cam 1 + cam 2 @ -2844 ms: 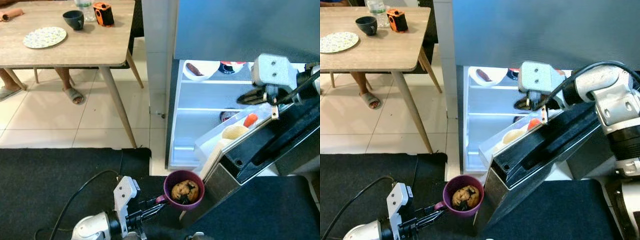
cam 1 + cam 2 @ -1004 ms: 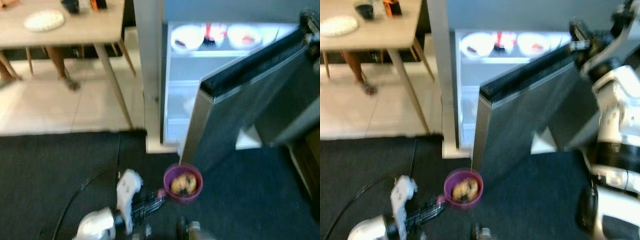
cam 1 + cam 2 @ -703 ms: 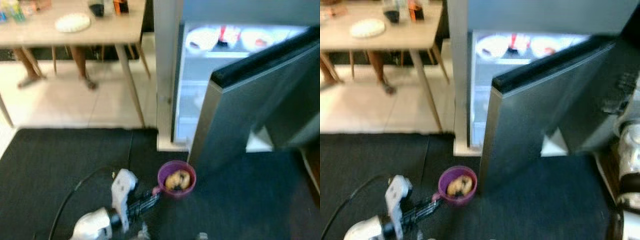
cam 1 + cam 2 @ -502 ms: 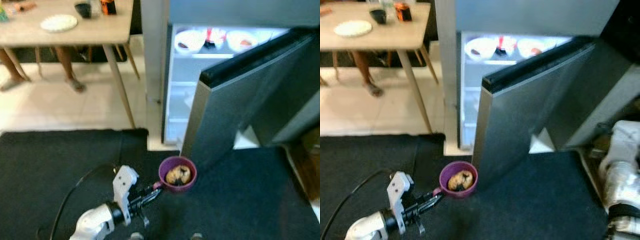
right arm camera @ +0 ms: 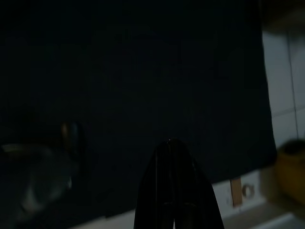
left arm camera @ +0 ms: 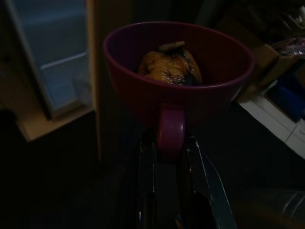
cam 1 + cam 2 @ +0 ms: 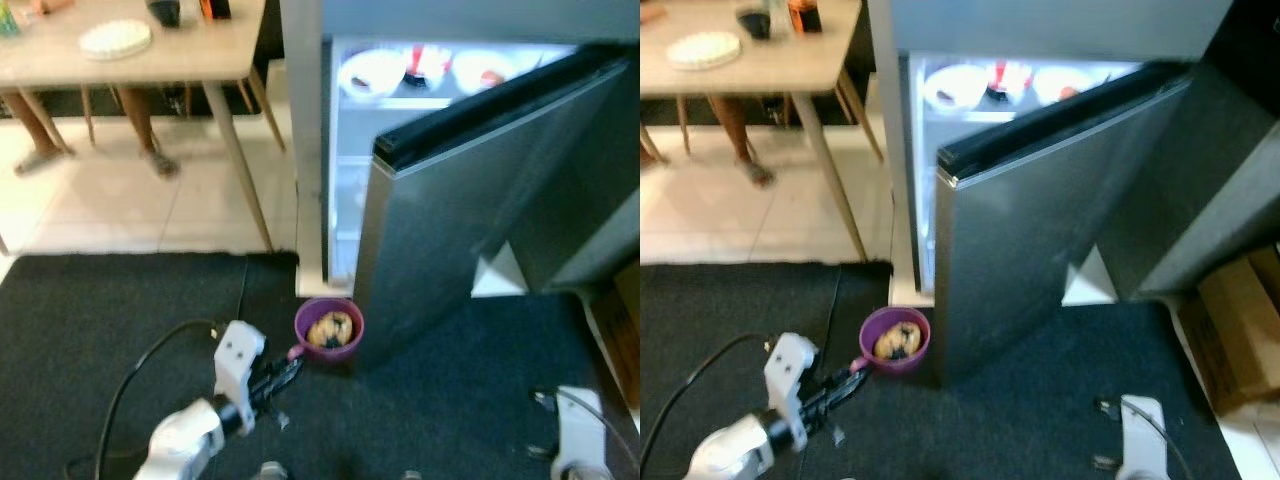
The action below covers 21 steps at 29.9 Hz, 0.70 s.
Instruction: Restocking fridge
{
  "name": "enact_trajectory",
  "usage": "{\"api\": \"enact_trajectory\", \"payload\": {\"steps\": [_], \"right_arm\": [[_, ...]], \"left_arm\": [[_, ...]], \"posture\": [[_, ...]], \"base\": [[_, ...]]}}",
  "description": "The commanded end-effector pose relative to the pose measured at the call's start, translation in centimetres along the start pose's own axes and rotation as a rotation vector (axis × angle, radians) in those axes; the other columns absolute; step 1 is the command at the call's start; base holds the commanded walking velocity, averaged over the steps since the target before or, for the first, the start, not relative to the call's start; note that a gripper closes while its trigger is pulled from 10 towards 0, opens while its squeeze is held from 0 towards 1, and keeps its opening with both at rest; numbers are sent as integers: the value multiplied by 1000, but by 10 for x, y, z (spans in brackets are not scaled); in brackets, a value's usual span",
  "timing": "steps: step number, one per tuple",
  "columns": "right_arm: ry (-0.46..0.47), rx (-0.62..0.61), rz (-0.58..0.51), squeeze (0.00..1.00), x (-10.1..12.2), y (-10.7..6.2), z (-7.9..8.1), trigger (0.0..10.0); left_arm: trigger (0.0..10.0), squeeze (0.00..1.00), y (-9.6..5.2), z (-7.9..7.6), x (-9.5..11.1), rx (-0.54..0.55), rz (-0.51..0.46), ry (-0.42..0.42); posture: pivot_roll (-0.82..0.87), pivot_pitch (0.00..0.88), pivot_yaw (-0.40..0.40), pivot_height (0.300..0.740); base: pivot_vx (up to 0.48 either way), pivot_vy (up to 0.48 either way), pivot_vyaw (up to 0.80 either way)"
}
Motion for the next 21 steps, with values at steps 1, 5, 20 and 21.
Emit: {"api": "enact_trajectory", "payload": {"steps": [1, 5, 20, 21], "right_arm": [[-17, 16, 28, 0, -12, -1, 5, 10000], [-57, 31, 92, 0, -37, -6, 14, 10000], [-89, 71, 89, 0, -44, -8, 30, 10000], [-89, 71, 89, 0, -44, -8, 30, 10000]], "left_arm": [[10000, 0, 0, 5, 4, 36, -26, 23], [10000, 0, 1, 26, 14, 146, -53, 63], [10000, 0, 4, 110, 85, 537, -167, 315], [10000, 0, 4, 110, 85, 537, -167, 315]], "posture": [[-80, 170, -29, 740], [-76, 167, -29, 740], [-71, 176, -25, 740], [-71, 176, -25, 740]], "base": [[0, 0, 0], [0, 0, 0], [0, 0, -303], [0, 0, 0]]}}
Point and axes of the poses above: a point about 5 cm out from each wrist's last joint towards the gripper, its own y axis pointing out of the wrist towards the gripper, its own x axis along the axis of the wrist's last joint, z = x × y, the point moved 4 cm from there along y, pointing out of the wrist towards the gripper, and after that the axes turned 3 degrees about -y, right-handed, at the moved point
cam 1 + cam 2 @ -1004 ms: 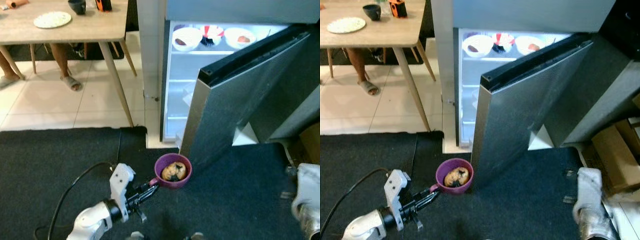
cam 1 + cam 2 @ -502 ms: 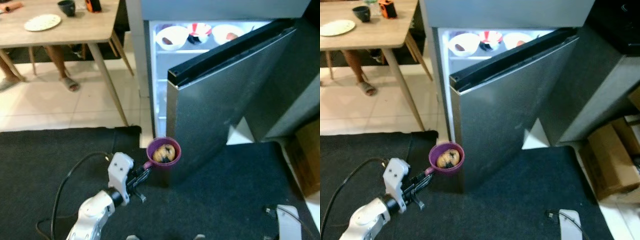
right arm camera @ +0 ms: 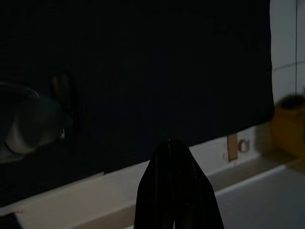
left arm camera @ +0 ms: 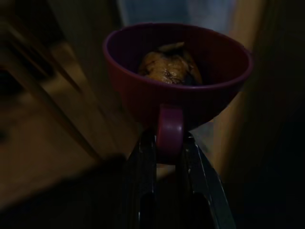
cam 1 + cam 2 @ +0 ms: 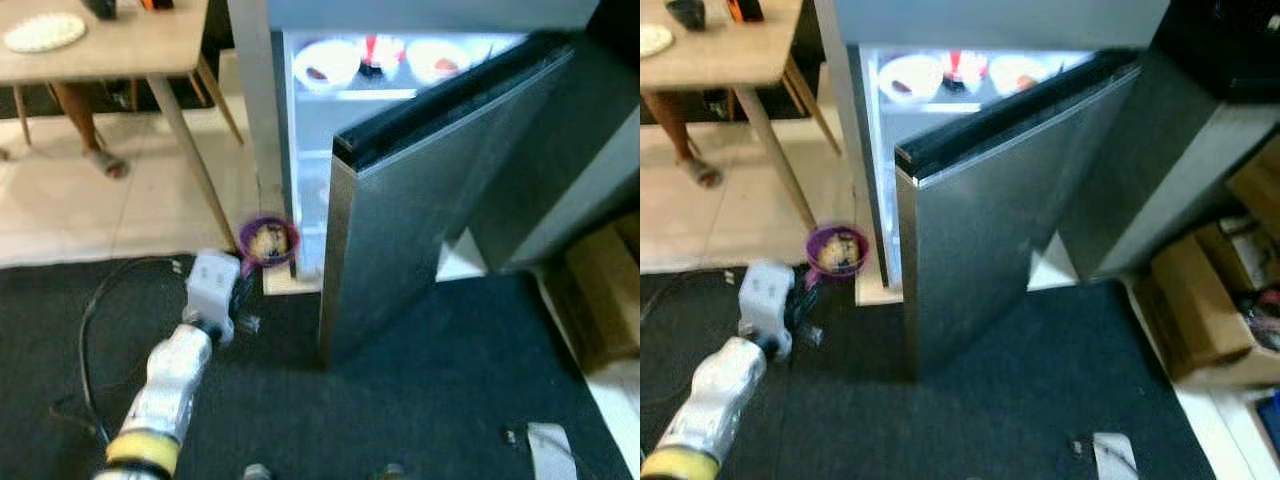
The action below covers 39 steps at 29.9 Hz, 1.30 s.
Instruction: Restocking fridge
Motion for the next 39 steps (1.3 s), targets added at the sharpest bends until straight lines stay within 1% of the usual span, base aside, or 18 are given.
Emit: {"api": "enact_trajectory", "payload": {"steps": [1, 3, 4, 5, 7, 8, 9, 10, 14, 15, 16, 19, 23, 28, 33, 34, 38, 39], "right_arm": [[-6, 0, 18, 0, -9, -1, 2, 10000], [-9, 1, 22, 0, -11, -2, 3, 10000], [-14, 2, 26, 0, -14, -2, 4, 10000], [-14, 2, 26, 0, -14, -2, 4, 10000], [-17, 4, 30, 0, -16, -3, 5, 10000], [-17, 4, 30, 0, -16, -3, 5, 10000], [-18, 4, 33, 0, -18, -3, 6, 10000], [-18, 4, 33, 0, -18, -3, 6, 10000], [-24, 2, 42, 0, -22, -4, 7, 10000], [-24, 2, 43, 0, -23, -4, 7, 10000], [-24, 2, 43, 0, -23, -4, 7, 10000], [-26, 1, 42, 0, -23, -4, 7, 10000], [-24, 1, 31, 0, -19, -3, 7, 10000], [-26, 0, 26, 0, -17, -3, 7, 10000], [-28, -2, 24, 0, -16, -3, 6, 10000], [-28, -2, 24, 0, -16, -3, 6, 10000], [-28, -6, 24, 0, -16, -3, 5, 10000], [-28, -6, 24, 0, -16, -3, 5, 10000]], "left_arm": [[10000, 0, 0, 7, 2, 20, -17, 20], [10000, 0, 10, 9, 11, 24, -48, 19], [10000, 0, 19, 10, 22, 27, -80, 14], [10000, 0, 19, 10, 22, 27, -80, 14], [10000, 0, 28, 10, 32, 31, -107, 17], [10000, 0, 28, 10, 32, 31, -107, 17], [10000, 0, 33, 10, 37, 33, -120, 17], [10000, 0, 33, 10, 37, 33, -120, 17], [10000, 0, 53, 5, 60, 16, -186, -9], [10000, 0, 56, 4, 63, 11, -194, -13], [10000, 0, 56, 4, 63, 11, -194, -13], [10000, 0, 62, -2, 69, -13, -210, -41], [10000, 0, 67, -8, 71, -52, -218, -86], [10000, 0, 70, -11, 71, -67, -215, -105], [10000, 0, 73, -20, 69, -107, -205, -156], [10000, 0, 73, -20, 69, -107, -205, -156], [10000, 0, 75, -49, 69, -247, -219, -272], [10000, 0, 75, -49, 69, -247, -219, -272]], "posture": [[-72, 181, -23, 740], [-74, 184, -22, 740], [-78, 185, -20, 740], [-78, 185, -20, 740], [-83, 189, -15, 740], [-83, 189, -15, 740], [-83, 189, -15, 740], [-83, 189, -15, 740], [-90, 189, -11, 740], [-94, 189, -10, 740], [-94, 189, -10, 740], [-94, 189, -10, 740], [-94, 189, -10, 740], [-94, 189, -10, 740], [-108, 187, -12, 740], [-108, 187, -12, 740], [-114, 187, -13, 740], [-114, 187, -13, 740]], "base": [[0, 0, 0], [0, 0, 0], [0, 0, 0], [0, 0, 0], [0, 0, 0], [0, 0, 0], [0, 0, 0], [0, 0, 0], [0, 0, 0], [0, 0, 0], [0, 0, 0], [0, 0, 0], [0, 0, 0], [0, 0, 0], [0, 0, 0], [0, 0, 0], [0, 0, 0], [0, 0, 0]]}}
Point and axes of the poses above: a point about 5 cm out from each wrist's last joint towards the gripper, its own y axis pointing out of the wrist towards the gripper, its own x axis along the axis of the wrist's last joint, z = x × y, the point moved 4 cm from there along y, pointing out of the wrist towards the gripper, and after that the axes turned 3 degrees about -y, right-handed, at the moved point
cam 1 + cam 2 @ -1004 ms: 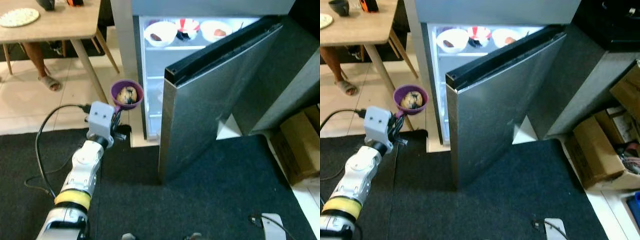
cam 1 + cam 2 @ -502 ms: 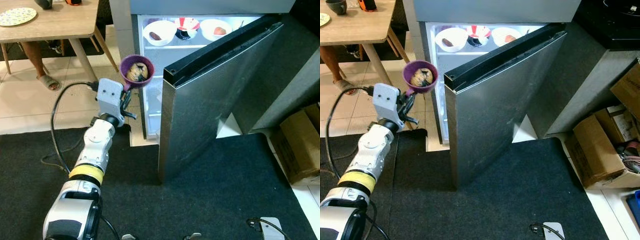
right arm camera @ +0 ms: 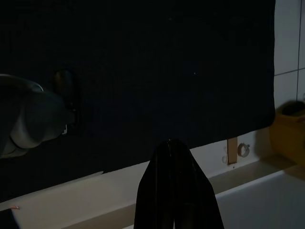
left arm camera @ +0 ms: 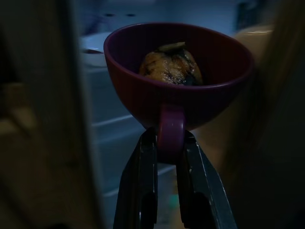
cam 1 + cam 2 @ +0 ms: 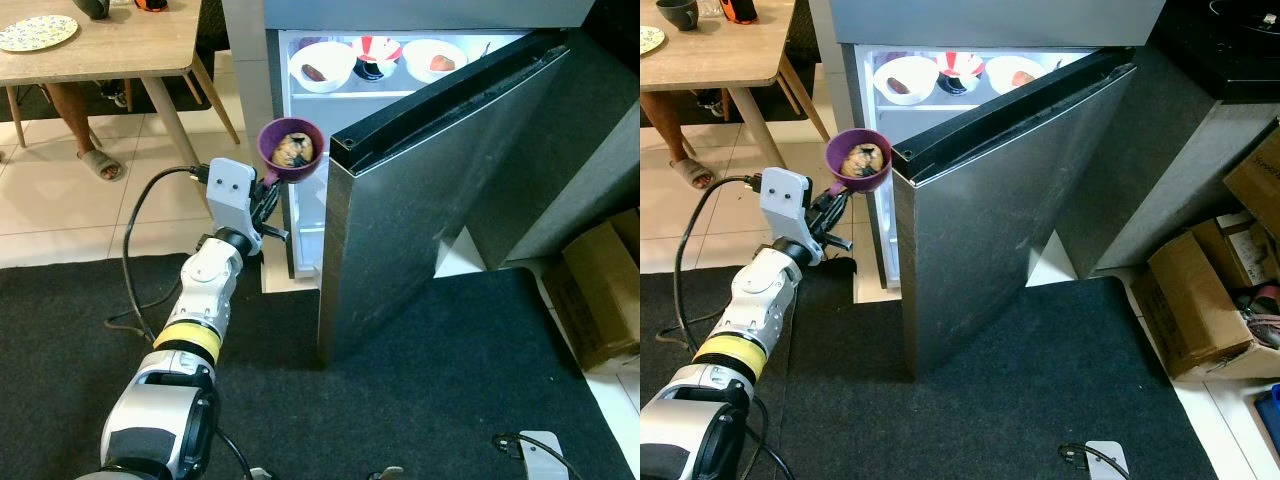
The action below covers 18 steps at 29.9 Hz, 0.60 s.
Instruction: Restocking fridge
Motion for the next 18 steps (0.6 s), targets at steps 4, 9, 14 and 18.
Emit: {"api": "enact_trajectory", "payload": {"steps": [4, 9, 14, 18], "right_arm": [[2, -11, 31, 0, -12, -2, -3, 10000], [1, -13, 30, 0, -11, -2, -4, 10000], [1, -16, 32, 0, -12, -2, -5, 10000], [2, -20, 35, 0, -13, -2, -6, 10000]], "left_arm": [[10000, 0, 5, -30, -6, -131, -7, -83], [10000, 0, 4, -63, -15, -275, 1, -164], [10000, 0, 0, -99, -24, -393, 9, -266], [10000, 0, -6, -130, -32, -462, 18, -333]], "posture": [[-114, 187, -13, 740], [-117, 187, -15, 740], [-117, 187, -15, 740], [-119, 183, -10, 740]], "base": [[0, 0, 0], [0, 0, 0], [0, 0, 0], [0, 0, 0]]}}
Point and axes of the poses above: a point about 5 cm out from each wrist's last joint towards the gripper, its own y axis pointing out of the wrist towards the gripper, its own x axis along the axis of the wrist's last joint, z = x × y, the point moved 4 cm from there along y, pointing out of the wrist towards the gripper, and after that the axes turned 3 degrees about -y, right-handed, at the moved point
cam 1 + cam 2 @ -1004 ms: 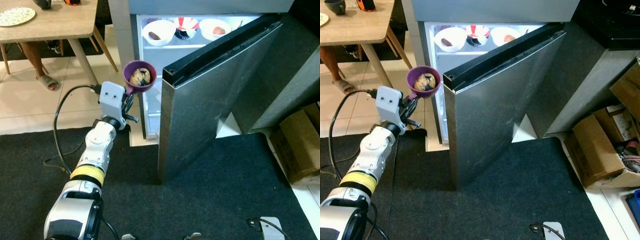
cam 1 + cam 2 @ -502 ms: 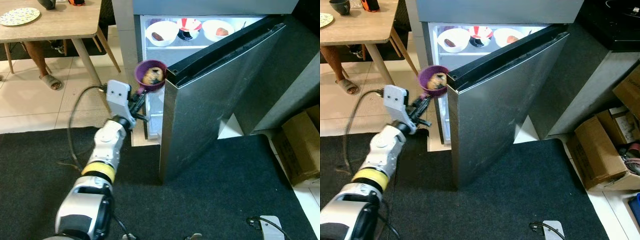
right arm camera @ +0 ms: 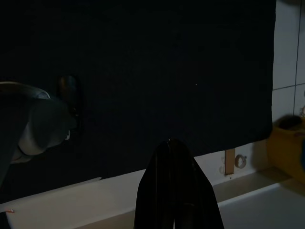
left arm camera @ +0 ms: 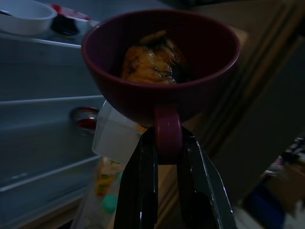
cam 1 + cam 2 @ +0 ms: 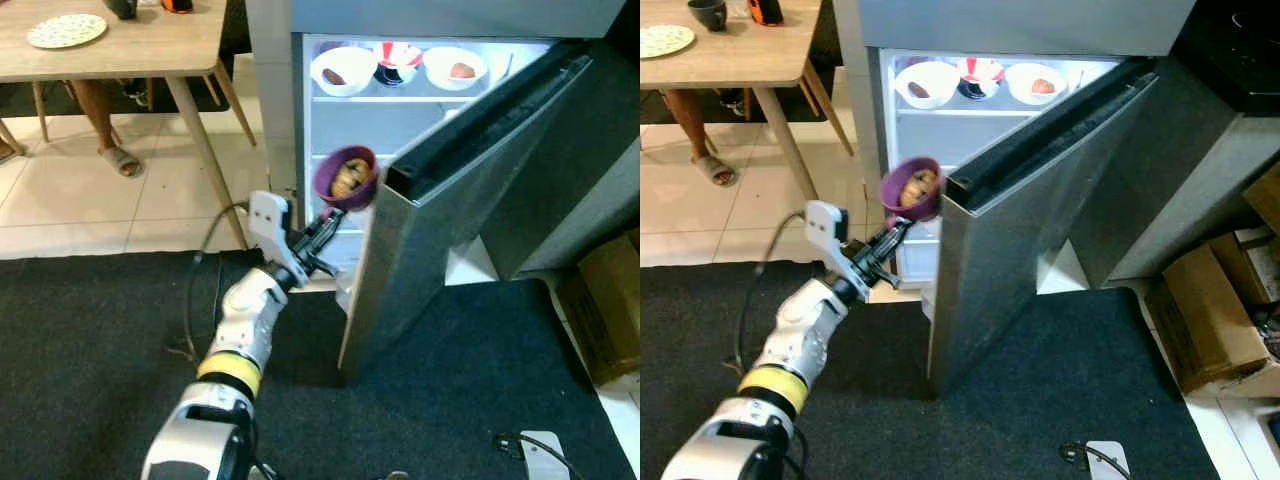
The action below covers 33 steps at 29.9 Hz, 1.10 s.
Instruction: Restocking fridge
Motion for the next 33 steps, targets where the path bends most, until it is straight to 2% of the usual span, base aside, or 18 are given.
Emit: {"api": "enact_trajectory", "payload": {"steps": [1, 4, 5, 6, 9, 15, 22, 27, 32, 33], "right_arm": [[4, -16, 37, 0, -13, -2, -5, 10000], [4, -17, 37, 0, -13, -2, -5, 10000], [4, -18, 37, 0, -13, -2, -5, 10000], [4, -18, 37, 0, -13, -2, -5, 10000], [3, -17, 36, 0, -13, -2, -5, 10000], [5, -9, 32, 0, -13, -2, -4, 10000], [-7, 20, 22, 0, -11, -2, 2, 10000], [-8, 28, 21, 0, -12, -2, 4, 10000], [-24, 85, -13, 0, -5, -2, 14, 10000], [-24, 85, -13, 0, -5, -2, 14, 10000]], "left_arm": [[10000, 0, 15, -50, -19, -175, 22, -53], [10000, 0, 15, -58, -23, -197, 26, -68], [10000, 0, 15, -65, -27, -214, 29, -83], [10000, 0, 15, -65, -27, -214, 29, -83], [10000, 0, 13, -83, -35, -253, 36, -124], [10000, 0, 4, -84, -44, -245, 63, -133], [10000, 0, -25, -56, -54, -88, 95, -125], [10000, 0, -37, -41, -55, -8, 94, -129], [10000, 0, -78, -3, -67, 195, 151, -58], [10000, 0, -78, -3, -67, 195, 151, -58]], "posture": [[-123, 181, -10, 740], [-123, 181, -10, 740], [-123, 181, -10, 740], [-123, 181, -10, 740], [-124, 176, -11, 740], [-118, 172, -7, 740], [-108, 175, -8, 740], [-108, 175, -8, 740], [-94, 167, -11, 740], [-94, 167, -11, 740]], "base": [[0, 0, 0], [0, 0, 0], [0, 0, 0], [0, 0, 0], [0, 0, 0], [0, 0, 0], [0, 0, 0], [0, 0, 0], [0, 0, 0], [0, 0, 0]]}}
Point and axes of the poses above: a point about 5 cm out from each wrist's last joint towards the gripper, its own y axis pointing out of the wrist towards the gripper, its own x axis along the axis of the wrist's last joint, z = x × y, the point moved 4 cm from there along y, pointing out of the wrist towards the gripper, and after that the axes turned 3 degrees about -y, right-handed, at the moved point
